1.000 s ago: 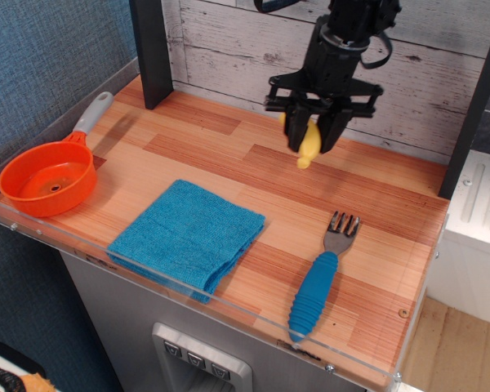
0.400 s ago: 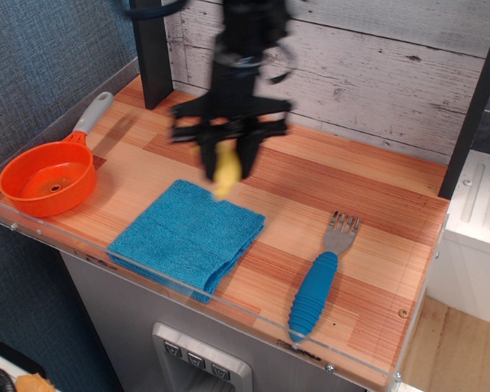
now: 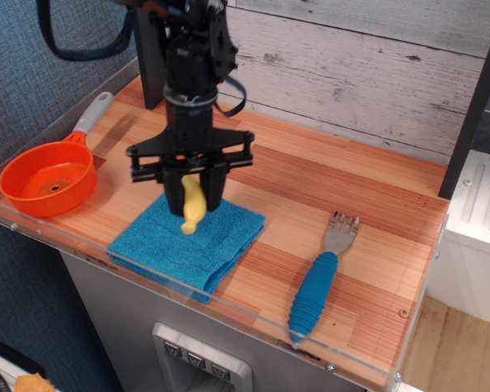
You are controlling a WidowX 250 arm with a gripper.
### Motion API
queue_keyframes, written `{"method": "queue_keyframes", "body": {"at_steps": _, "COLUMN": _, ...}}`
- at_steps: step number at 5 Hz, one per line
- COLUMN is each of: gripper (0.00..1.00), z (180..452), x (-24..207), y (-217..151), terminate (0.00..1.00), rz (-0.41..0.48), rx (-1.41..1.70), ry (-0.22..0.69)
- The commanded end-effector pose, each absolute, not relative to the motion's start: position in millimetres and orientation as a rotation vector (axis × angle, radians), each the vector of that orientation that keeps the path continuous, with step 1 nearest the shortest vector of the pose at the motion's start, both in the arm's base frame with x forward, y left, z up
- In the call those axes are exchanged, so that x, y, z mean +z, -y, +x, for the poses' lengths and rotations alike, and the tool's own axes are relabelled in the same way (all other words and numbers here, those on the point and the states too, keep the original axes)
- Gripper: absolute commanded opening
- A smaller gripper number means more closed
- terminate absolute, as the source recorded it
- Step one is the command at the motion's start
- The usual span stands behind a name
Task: Put the banana on the blue rag.
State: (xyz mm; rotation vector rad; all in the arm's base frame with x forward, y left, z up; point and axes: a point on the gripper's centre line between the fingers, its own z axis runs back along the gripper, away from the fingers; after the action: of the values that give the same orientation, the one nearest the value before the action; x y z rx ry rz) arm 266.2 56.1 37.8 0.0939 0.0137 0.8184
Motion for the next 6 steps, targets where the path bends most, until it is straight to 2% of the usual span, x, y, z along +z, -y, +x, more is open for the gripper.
{"method": "queue_keyframes", "body": {"at_steps": 1, "gripper": 0.00, "z": 258.6, "x": 46.5, "y": -65.9, "terminate": 0.00, "rz": 0.079, "rx": 0.833, "ry": 0.037}}
{"method": "queue_keyframes", "body": {"at_steps": 2, "gripper": 1.00, "z": 256.0, "x": 41.0, "y": -65.2, "terminate": 0.00, "rz": 0.005, "rx": 0.793, "ry": 0.052}}
{"method": "queue_keyframes", "body": {"at_steps": 4, "gripper": 1.00, "z": 253.6, "x": 48.6, "y": -66.2, "terminate": 0.00, "rz": 0.003, "rx": 0.768, "ry": 0.057}}
{"method": "queue_keyframes", "body": {"at_steps": 6, "gripper": 1.00, "z": 251.4, "x": 86.3, "y": -65.4, "terminate": 0.00, "rz": 0.030, "rx": 0.772, "ry": 0.127}}
